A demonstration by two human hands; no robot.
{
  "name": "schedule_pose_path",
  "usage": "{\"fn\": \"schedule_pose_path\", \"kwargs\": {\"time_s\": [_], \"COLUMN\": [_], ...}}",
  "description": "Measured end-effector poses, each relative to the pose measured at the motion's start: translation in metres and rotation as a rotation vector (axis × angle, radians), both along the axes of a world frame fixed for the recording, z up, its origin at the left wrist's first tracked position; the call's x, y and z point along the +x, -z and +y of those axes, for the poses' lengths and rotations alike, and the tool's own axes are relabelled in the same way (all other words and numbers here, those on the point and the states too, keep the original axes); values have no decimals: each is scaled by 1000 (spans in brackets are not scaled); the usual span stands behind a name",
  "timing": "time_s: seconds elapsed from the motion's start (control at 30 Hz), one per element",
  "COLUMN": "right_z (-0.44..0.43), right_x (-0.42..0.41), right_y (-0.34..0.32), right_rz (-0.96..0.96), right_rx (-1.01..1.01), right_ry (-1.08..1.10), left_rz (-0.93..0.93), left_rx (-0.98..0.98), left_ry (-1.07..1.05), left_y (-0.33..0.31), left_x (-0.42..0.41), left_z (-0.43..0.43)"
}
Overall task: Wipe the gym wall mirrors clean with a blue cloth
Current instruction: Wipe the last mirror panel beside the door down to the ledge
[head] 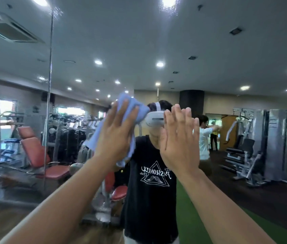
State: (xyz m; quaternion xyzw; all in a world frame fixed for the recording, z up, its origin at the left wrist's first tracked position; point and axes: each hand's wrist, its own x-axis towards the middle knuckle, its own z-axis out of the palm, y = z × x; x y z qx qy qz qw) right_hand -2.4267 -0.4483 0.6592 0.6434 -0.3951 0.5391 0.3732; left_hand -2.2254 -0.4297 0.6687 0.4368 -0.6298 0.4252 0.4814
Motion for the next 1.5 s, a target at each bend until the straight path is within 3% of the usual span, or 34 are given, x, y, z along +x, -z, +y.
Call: {"fn": "schedule_pose_path", "kwargs": {"time_s": [0.1, 0.2, 0.4, 0.5, 0.63, 0.73, 0.87, 0.97, 1.03, 1.17, 1.3, 1.37, 1.5], "right_z": [-2, -4, -16, -18, -20, -22, -21, -21, -20, -20, -21, -21, -22], "right_x": [23, 36, 45, 47, 49, 48, 47, 47, 49, 52, 53, 54, 52], "right_y": [2, 8, 18, 19, 19, 19, 20, 21, 21, 22, 23, 23, 24], "right_rz": [27, 59, 138, 111, 93, 87, 95, 93, 86, 66, 62, 67, 67], "right_rx": [2, 10, -8, -46, -64, -69, -59, -54, -48, -46, -58, -62, -64], "right_ry": [-25, 7, 128, 130, 114, 90, 81, 94, 98, 92, 112, 117, 100], "left_rz": [-210, -217, 228, 319, 177, 17, -144, -162, -88, 280, 389, 352, 38], "left_rx": [33, 67, 71, 8, -61, -80, -31, 0, 22, 25, -44, -32, -22], "left_ry": [-23, -88, -26, -24, -30, -10, -27, -84, -107, -41, -48, -66, -53], "left_y": [50, 73, 19, -29, -55, -27, 38, 70, 70, 25, -42, -56, -16], "left_x": [22, 65, 115, 95, 46, 22, 47, 94, 126, 146, 128, 114, 87], "left_z": [2, 12, 27, 21, 5, -2, -2, 7, 17, 28, 22, 13, 2]}}
